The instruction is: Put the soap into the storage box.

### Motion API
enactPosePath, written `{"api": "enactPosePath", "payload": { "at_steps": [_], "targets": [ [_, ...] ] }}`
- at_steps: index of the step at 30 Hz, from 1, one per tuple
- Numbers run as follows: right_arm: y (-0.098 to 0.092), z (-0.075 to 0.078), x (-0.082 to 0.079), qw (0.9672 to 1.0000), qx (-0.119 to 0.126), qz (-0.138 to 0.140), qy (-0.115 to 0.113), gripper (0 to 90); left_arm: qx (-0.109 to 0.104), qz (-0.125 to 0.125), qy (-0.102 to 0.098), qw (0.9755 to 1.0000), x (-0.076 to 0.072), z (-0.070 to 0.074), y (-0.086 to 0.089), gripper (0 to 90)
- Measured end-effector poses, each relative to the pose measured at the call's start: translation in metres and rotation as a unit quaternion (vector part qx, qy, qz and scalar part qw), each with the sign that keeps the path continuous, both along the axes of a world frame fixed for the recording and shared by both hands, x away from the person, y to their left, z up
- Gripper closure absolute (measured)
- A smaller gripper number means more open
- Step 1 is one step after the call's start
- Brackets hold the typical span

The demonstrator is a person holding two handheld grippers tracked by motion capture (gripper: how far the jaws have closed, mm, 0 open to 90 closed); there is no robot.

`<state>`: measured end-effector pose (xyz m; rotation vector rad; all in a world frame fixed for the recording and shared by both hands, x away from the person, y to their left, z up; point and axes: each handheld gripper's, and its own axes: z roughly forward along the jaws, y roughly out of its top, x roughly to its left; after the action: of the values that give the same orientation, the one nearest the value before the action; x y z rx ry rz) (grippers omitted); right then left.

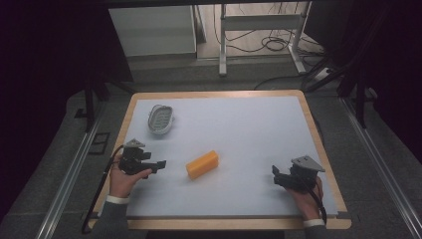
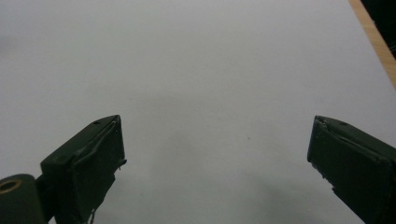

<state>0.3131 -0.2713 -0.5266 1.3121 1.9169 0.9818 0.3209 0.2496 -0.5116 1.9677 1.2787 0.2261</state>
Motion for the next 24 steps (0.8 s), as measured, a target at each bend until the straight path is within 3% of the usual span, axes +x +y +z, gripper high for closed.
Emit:
{"api": "enactPosePath", "payload": {
  "at_steps": [5,11,24],
  "targets": [
    [0.000,0.000,0.001,1.0000,0.000,0.004,0.003,4.0,0.002,0.007,0.005,1.0000,-0.003,-0.002,0.003,20.8],
    [0.000,0.000,-0.001,1.0000,-0.001,0.000,-0.007,4.0,0.004,-0.002,-0.006,1.0000,-0.007,0.004,-0.002,20.8],
    [0.000,0.000,-0.001,1.0000,-0.002,0.000,-0.002,4.1,0.010,0.001,-0.017,0.9998,-0.011,0.010,-0.006,21.2]
  ]
}}
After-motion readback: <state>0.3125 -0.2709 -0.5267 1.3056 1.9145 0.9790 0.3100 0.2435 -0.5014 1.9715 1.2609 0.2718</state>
